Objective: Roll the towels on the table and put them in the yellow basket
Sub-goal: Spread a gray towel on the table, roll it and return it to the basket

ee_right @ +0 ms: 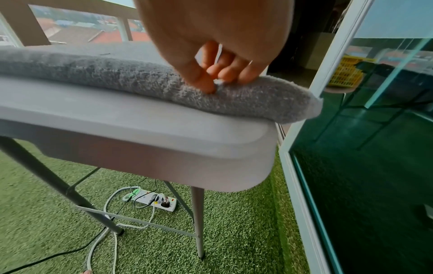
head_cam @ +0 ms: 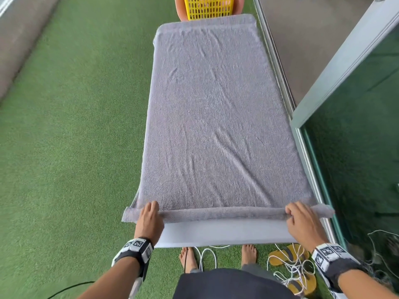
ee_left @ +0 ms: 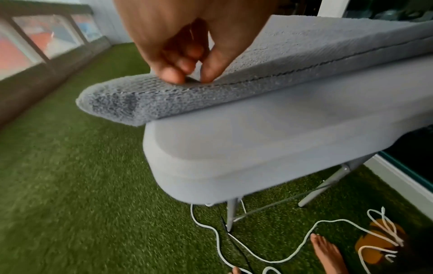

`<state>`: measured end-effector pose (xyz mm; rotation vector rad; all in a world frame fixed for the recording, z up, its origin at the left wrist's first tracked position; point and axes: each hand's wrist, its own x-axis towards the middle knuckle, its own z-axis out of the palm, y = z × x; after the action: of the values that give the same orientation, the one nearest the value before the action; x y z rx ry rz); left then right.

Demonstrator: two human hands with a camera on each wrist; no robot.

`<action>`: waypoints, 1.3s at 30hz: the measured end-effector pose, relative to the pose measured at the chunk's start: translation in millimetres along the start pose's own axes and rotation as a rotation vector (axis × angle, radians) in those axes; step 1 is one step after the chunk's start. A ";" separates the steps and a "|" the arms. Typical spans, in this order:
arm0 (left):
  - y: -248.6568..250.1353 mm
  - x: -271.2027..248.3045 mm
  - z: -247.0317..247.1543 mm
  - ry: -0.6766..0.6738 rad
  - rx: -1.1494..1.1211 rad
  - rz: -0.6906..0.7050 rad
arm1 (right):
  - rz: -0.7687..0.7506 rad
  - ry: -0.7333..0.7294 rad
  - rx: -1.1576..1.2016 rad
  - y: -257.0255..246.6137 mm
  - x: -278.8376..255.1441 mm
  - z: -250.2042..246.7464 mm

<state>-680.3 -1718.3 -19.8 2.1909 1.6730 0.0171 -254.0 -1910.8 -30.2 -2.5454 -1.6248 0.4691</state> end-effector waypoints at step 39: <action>4.5 -18.2 0.3 0.061 0.071 0.132 | -0.049 0.119 -0.060 -3.4 -15.5 -0.9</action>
<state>-681.3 -1736.3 -14.8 2.3730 1.5801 0.0624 -262.6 -1923.2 -25.3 -2.5148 -1.6786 0.2628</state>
